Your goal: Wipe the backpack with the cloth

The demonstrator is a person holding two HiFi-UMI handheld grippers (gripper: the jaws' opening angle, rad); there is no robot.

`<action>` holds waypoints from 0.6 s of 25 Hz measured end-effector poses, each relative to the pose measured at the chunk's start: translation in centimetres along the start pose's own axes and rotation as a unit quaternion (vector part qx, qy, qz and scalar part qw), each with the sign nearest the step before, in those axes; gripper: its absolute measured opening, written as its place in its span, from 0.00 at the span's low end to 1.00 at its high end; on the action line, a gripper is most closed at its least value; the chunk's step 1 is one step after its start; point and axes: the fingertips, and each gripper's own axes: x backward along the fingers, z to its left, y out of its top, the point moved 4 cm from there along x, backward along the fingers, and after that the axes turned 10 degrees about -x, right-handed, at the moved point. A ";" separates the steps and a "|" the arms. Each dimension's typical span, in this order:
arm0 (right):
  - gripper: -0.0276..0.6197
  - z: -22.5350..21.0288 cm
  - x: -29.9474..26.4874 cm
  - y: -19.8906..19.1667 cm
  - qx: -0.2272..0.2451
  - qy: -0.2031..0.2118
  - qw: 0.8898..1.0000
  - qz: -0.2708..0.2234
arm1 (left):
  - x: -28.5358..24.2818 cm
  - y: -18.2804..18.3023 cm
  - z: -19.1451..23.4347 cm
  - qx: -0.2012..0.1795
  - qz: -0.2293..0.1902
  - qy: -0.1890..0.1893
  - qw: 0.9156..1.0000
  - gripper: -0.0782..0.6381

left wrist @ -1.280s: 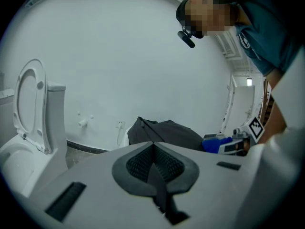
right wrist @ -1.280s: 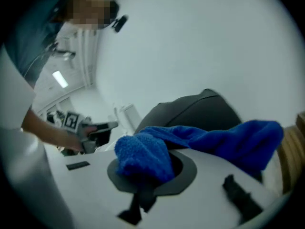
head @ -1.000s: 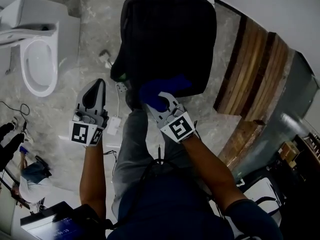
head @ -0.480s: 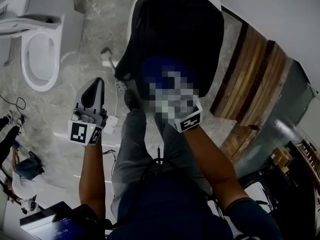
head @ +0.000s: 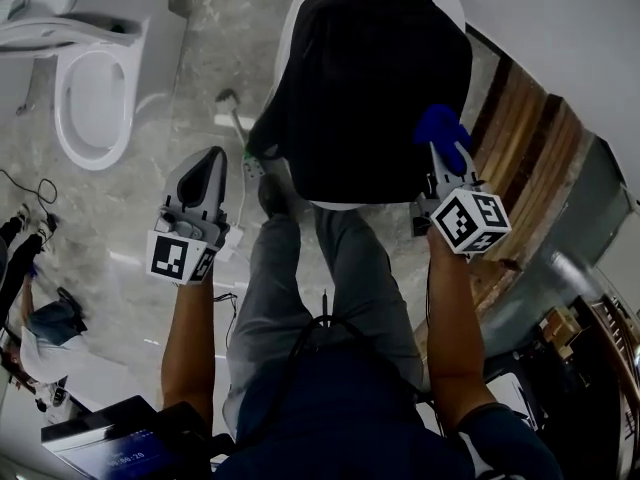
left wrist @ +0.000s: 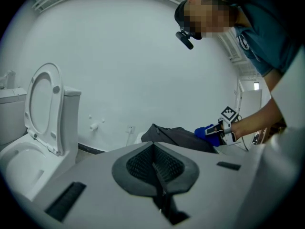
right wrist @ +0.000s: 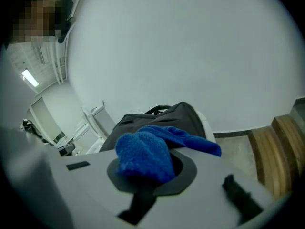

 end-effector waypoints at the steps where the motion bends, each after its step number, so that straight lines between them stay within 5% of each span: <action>1: 0.07 -1.0 0.0 0.5 -0.010 -0.007 1.000 -0.007 | -0.1 0.3 0.0 0.000 -0.001 -0.001 1.000 0.11; 5: 0.07 -1.8 -1.7 2.3 -0.019 0.039 0.998 0.043 | -0.7 1.1 -0.6 -0.003 -0.007 -0.006 1.000 0.11; 8: 0.07 0.5 -3.0 2.6 0.074 0.065 0.990 0.102 | -0.9 1.2 -0.7 -0.002 -0.008 -0.008 1.000 0.11; 12: 0.07 5.6 -4.8 0.9 0.275 0.059 0.951 0.131 | -1.5 0.9 -0.8 0.000 -0.002 -0.010 1.000 0.11; 15: 0.07 10.3 -6.8 0.0 0.362 0.084 0.919 0.134 | -1.9 1.0 -1.0 -0.001 -0.001 -0.012 1.000 0.11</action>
